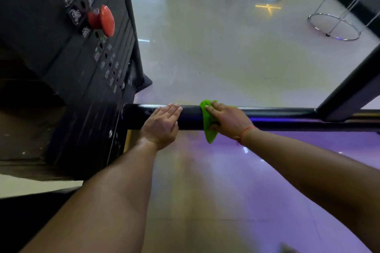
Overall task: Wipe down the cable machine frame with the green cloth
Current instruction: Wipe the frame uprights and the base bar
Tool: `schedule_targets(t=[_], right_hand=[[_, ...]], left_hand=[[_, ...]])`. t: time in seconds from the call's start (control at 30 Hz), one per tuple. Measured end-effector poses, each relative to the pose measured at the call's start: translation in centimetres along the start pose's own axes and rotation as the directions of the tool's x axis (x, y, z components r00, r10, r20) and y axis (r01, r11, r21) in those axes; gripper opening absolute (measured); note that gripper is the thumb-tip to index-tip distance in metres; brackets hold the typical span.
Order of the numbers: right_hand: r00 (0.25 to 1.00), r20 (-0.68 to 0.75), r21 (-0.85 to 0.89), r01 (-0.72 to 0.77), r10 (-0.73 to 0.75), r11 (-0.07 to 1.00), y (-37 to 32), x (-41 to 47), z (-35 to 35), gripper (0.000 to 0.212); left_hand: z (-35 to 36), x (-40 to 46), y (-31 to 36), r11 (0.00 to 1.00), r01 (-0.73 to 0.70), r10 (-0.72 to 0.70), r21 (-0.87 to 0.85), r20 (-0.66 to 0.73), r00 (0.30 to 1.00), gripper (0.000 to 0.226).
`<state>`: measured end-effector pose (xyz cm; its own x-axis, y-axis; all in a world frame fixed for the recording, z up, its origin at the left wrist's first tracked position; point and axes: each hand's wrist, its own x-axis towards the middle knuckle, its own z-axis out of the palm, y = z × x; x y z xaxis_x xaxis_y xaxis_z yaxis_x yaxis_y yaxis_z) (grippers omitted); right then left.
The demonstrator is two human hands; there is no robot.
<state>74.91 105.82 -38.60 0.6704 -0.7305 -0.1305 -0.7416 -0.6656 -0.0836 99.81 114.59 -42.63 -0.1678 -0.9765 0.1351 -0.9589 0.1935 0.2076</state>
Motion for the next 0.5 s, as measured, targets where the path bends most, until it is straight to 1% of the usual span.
schedule_targets(t=[0.1,0.13,0.2,0.27,0.33,0.37,0.43,0.5], right_hand=[[0.99,-0.001,0.001,0.14,-0.14,0.99,-2.4,2.2,-0.5,0.085],[0.986,0.009,0.009,0.167,-0.167,0.986,-2.0,2.4,-0.7,0.085],[0.984,0.032,0.042,0.171,-0.172,0.984,0.1,1.8,-1.0,0.084],[0.986,-0.031,0.047,0.164,-0.163,0.985,2.4,0.4,0.0,0.082],[0.978,-0.133,0.051,0.171,-0.163,0.984,2.2,0.1,1.7,0.08],[0.972,-0.156,0.074,0.189,-0.176,0.979,1.0,0.8,2.3,0.079],[0.961,-0.152,0.131,0.251,-0.231,0.959,-2.6,3.2,2.9,0.075],[0.942,-0.138,0.12,0.322,-0.305,0.939,-5.1,5.1,2.6,0.073]], left_hand=[[-0.1,-0.5,0.1,0.999,0.029,-0.029,0.021,-0.018,0.999,0.057],[-0.2,-0.8,0.3,0.999,0.035,-0.034,0.025,-0.015,0.999,0.058],[-0.4,-1.6,0.4,0.998,0.047,-0.047,0.029,0.005,0.999,0.062],[-0.5,-2.3,0.4,0.996,0.072,-0.073,0.045,0.012,0.997,0.065],[-0.8,-3.0,0.2,0.992,0.1,-0.101,0.071,0.01,0.995,0.067],[-1.1,-3.4,0.2,0.988,0.125,-0.127,0.085,0.013,0.992,0.068],[-1.4,-4.0,-0.1,0.974,0.203,-0.206,0.098,0.015,0.978,0.068],[-1.5,-4.5,-0.3,0.94,0.331,-0.336,0.087,0.045,0.941,0.07]])
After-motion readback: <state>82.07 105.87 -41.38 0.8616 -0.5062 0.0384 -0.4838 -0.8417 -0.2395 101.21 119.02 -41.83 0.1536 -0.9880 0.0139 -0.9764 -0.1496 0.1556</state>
